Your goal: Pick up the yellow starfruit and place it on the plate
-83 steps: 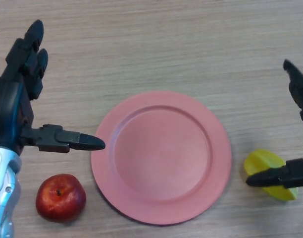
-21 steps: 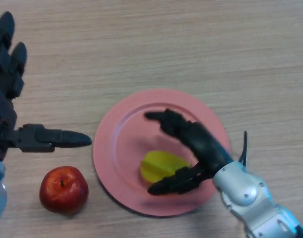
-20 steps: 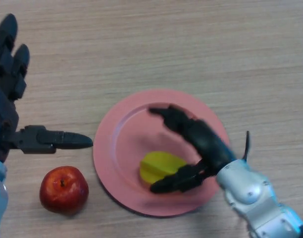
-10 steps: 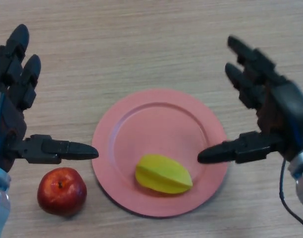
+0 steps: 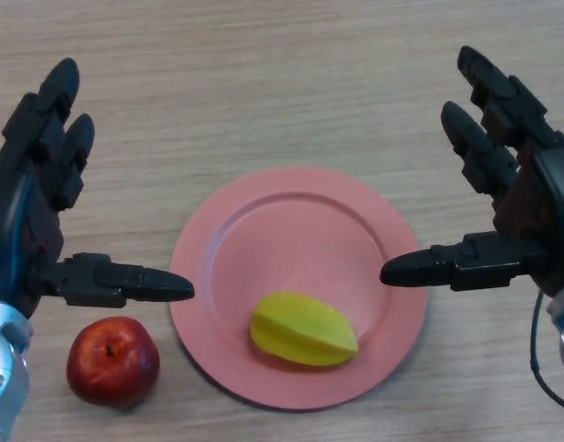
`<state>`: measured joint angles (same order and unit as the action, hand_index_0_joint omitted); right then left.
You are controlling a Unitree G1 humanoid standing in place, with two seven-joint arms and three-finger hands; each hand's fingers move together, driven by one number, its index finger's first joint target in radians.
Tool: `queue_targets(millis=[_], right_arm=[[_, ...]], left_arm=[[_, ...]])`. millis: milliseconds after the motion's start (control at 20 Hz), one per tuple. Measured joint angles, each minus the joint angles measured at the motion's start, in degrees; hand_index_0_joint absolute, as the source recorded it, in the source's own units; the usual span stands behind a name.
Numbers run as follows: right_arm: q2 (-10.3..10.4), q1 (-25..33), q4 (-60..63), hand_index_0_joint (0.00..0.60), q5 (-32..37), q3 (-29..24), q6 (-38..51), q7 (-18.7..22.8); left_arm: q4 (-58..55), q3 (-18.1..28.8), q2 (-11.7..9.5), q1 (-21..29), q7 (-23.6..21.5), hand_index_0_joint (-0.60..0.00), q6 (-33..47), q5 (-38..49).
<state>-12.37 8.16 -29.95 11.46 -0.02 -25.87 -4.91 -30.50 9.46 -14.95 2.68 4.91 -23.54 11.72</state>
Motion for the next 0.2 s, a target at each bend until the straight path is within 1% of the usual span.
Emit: queue_targets(millis=[50, 150, 200], right_arm=[[-0.1, 0.0, 0.0, 0.000, 0.0, 0.0, 0.0, -0.1], [-1.1, -0.7, -0.5, 0.000, 0.0, -0.3, 0.0, -2.4], [-1.1, -1.3, -0.6, 0.000, 0.0, -0.3, 0.0, -3.1]], left_arm=[[0.0, 0.0, -0.1, 0.1, 0.0, 0.000, 0.0, 0.0], [0.0, 0.0, -0.2, 0.3, 0.0, 0.000, 0.0, 0.0], [0.0, 0.2, -0.2, 0.4, 0.0, 0.000, 0.0, 0.0]])
